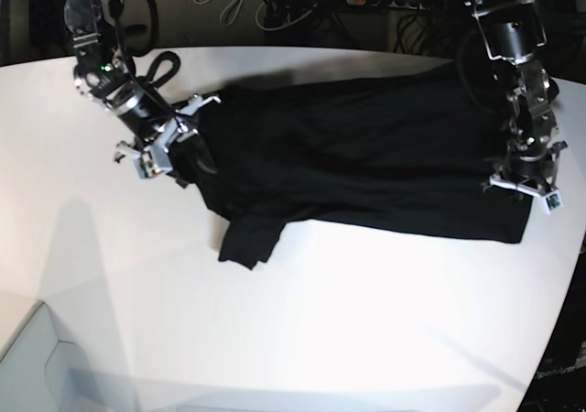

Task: Layout the t-shirt on the table in an organized manner, then fold the t-shirt properly
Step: 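Grasp shirt edges with both grippers and pull them apart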

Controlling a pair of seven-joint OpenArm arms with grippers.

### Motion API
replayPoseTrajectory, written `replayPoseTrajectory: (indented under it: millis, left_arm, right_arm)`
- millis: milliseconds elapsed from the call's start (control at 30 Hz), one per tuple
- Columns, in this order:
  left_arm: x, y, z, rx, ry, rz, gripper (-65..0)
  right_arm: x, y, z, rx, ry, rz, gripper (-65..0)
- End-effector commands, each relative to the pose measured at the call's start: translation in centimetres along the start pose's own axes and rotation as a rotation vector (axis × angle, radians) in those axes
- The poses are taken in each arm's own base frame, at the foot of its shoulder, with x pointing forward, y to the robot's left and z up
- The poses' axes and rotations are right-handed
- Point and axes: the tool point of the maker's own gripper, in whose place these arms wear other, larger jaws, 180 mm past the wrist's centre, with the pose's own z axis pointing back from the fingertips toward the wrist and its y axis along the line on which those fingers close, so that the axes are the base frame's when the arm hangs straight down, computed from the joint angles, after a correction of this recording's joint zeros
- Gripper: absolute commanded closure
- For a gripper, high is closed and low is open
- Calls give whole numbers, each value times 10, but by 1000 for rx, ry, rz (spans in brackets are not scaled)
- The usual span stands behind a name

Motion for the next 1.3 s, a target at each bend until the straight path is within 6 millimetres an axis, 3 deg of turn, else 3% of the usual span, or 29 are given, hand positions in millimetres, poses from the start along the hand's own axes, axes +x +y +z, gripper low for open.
replayPoseTrajectory:
  millis: [0, 133, 300, 400, 567, 633, 1000, 1100, 1267]
  left_arm:
    - [17, 3, -1, 7, -31, -4, -217]
    - [19, 5, -1, 9, -35, -7, -217]
    - [17, 5, -1, 10, -32, -7, -217]
    - [18, 4, -2, 9, -34, -4, -217]
    - [18, 1, -2, 3, -36, -2, -217]
    - [18, 1, -2, 3, -36, -2, -217]
    - [18, 2, -2, 5, -35, 2, -218]
    - [19, 1, -2, 5, -36, 3, -218]
    - [20, 3, -2, 7, -37, 1, -218]
  right_arm:
    - [11, -5, -4, 4, -26, 12, -304]
    - [1, -8, -14, 10, 47, 18, -394]
    - [-2, -7, -15, 12, 55, 13, -394]
    - [-5, -6, -14, 12, 65, 11, -321]
    - [-10, -5, -10, 13, 77, 9, -110]
    - [-11, -5, -4, 10, 73, 9, 0]
    - [9, 46, 59, 60, -87, -12, 0]
    - [-2, 52, 74, 56, -98, -46, 0]
    - [-48, 33, 100, -18, -28, -100, 0]
